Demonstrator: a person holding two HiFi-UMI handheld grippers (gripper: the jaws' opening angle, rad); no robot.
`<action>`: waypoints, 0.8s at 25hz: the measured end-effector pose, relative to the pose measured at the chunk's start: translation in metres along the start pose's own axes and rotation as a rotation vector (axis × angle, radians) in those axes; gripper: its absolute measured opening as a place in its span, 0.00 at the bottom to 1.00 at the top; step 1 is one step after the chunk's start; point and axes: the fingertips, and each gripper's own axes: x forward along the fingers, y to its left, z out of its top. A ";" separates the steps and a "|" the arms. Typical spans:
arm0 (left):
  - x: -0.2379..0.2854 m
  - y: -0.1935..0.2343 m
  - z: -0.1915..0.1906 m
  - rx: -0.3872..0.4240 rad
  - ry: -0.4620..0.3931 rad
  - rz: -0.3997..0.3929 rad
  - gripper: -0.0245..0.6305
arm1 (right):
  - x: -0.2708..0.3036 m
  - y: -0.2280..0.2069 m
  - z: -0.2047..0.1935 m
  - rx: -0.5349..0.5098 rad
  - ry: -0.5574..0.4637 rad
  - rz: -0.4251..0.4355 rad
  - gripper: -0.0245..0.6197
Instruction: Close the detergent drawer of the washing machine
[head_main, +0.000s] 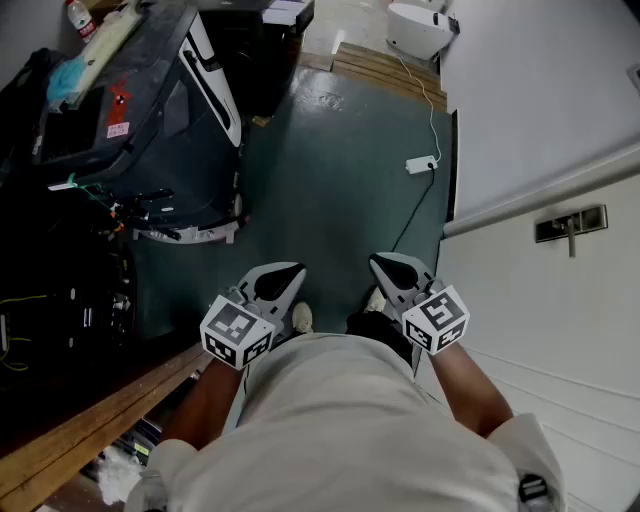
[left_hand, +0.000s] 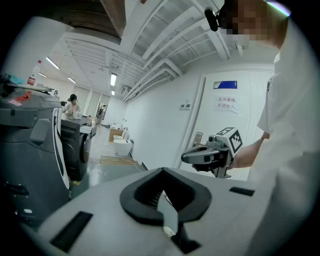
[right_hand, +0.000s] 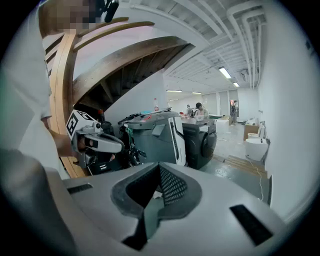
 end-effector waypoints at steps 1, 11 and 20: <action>-0.004 0.000 -0.002 -0.001 0.001 -0.002 0.03 | 0.001 0.004 0.000 0.000 0.002 -0.002 0.04; -0.026 0.005 -0.005 -0.001 0.009 -0.001 0.03 | 0.011 0.034 0.003 0.004 0.010 0.014 0.04; -0.018 0.014 -0.002 -0.008 0.021 -0.002 0.03 | 0.030 0.039 0.019 -0.013 -0.040 0.063 0.05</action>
